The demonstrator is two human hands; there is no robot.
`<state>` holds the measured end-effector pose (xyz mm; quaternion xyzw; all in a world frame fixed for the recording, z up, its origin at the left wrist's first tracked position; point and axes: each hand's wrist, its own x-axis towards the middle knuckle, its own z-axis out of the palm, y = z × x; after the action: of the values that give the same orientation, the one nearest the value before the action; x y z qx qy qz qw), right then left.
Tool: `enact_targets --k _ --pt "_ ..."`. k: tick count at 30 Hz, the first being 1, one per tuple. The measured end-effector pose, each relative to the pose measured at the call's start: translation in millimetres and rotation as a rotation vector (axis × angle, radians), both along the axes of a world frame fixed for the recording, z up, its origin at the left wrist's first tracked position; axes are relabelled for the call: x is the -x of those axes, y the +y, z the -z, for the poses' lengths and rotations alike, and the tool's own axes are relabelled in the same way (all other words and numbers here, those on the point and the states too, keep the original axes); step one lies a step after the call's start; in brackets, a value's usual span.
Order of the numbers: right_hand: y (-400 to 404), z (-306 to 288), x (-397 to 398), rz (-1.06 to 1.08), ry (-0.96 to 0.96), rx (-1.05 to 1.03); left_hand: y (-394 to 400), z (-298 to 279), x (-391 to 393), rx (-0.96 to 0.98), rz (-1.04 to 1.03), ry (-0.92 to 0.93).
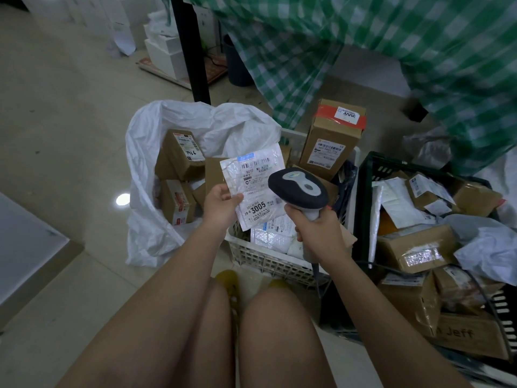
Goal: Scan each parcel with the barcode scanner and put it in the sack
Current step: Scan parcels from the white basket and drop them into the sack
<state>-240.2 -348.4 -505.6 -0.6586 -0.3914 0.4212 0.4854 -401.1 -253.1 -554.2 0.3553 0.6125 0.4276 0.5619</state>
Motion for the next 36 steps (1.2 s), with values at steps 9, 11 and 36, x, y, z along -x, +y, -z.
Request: enact_targets --k 9,11,36 --pt "28 11 2 0.051 0.008 -0.010 78 -14 63 -0.388 -0.152 0.732" --pt "38 17 1 0.053 0.016 0.001 100 -9 68 -0.343 -0.034 0.863" --pt "53 88 -93 0.123 0.030 0.249 71 146 -82 0.211 0.634 0.841"
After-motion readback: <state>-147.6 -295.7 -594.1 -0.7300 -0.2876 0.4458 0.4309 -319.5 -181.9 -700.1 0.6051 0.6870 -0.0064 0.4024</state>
